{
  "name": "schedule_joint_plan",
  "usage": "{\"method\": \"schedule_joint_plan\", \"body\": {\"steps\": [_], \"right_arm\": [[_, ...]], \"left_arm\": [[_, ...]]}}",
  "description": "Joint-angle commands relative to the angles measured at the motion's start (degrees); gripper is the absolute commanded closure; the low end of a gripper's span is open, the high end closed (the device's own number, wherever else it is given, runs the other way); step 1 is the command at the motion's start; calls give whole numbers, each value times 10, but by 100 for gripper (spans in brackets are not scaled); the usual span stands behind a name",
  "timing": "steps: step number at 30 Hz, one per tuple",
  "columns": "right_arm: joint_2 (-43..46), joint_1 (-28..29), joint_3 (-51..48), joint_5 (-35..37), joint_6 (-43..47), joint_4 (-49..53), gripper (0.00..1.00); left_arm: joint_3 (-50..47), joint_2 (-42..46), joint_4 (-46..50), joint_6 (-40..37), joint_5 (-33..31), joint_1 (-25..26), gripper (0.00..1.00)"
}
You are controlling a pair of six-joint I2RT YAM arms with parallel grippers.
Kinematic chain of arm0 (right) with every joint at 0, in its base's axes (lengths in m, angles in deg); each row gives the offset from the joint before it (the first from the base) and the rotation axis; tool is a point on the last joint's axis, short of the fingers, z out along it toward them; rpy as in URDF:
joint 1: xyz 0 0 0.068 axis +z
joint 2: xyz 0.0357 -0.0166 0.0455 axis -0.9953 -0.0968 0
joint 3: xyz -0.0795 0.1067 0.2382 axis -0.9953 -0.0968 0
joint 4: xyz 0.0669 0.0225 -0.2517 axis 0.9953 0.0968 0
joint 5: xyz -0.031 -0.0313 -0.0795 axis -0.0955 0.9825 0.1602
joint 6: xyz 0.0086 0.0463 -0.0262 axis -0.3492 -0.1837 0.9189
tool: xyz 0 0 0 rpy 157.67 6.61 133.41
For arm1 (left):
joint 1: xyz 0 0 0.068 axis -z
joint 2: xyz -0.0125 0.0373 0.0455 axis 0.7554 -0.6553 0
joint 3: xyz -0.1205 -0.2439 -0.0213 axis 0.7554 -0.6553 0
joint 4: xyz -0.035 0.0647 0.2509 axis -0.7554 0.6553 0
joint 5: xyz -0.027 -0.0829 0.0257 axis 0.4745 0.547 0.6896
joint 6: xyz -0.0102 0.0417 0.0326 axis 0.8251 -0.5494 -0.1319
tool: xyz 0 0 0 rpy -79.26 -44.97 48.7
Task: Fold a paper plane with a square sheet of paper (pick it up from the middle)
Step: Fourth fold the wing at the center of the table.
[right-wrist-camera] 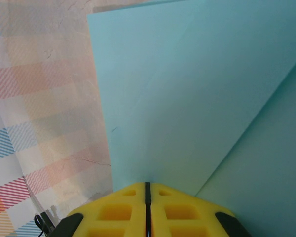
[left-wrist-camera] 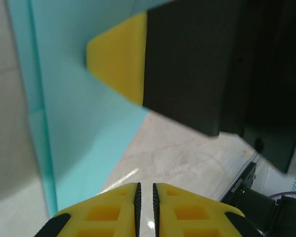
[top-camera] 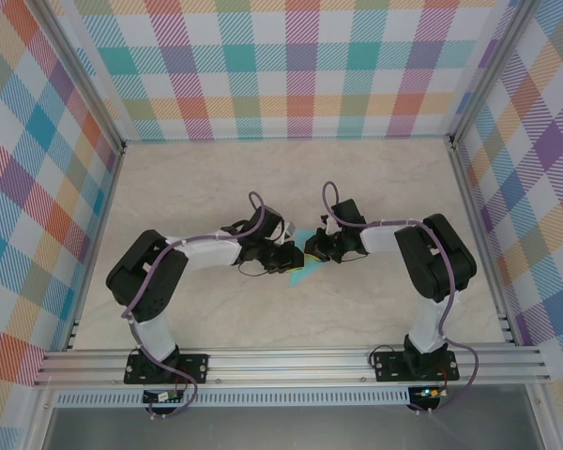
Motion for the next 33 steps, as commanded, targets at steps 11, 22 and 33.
{"method": "schedule_joint_plan", "body": {"steps": [11,22,33], "right_arm": [[-28,3,-23,49,8,61,91],[-28,3,-22,50,8,65,90],[-9,4,0,45,17,86,88]], "left_arm": [[-4,-73,64,-13,-1,-3,83],[-66,4,151,-64,35,-4,82],[-4,69,151,-40,-45,-13,82]]}}
